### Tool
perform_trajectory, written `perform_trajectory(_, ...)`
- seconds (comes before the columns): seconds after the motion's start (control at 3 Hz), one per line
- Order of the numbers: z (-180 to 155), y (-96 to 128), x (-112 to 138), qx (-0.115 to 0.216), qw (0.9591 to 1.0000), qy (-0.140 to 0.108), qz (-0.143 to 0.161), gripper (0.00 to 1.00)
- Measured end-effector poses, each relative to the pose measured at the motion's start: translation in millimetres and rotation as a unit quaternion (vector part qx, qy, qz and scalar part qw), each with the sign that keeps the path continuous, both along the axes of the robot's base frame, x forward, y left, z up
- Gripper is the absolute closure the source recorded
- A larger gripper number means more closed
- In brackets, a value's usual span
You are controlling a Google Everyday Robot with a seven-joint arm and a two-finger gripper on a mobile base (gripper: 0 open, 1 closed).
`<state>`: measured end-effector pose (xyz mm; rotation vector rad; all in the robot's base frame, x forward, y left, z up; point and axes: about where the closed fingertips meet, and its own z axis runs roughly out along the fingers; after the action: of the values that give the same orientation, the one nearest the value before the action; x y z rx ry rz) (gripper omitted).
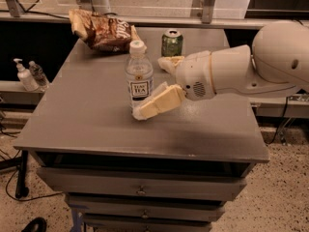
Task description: Knock blue plastic bottle over
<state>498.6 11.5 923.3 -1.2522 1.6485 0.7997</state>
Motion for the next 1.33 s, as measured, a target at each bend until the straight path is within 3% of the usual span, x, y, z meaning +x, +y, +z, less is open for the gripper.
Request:
perform_trajectory(0.33, -6, 21, 4, 0.018, 0.9998, -0.005, 0.008, 0.00)
perform_trajectory(0.67, -14, 35, 10, 0.023, 0.9997, -0.002, 0.001, 0.18)
perform_trajectory(1.33, -13, 38, 22, 0.015, 0.9998, -0.008, -0.009, 0.64)
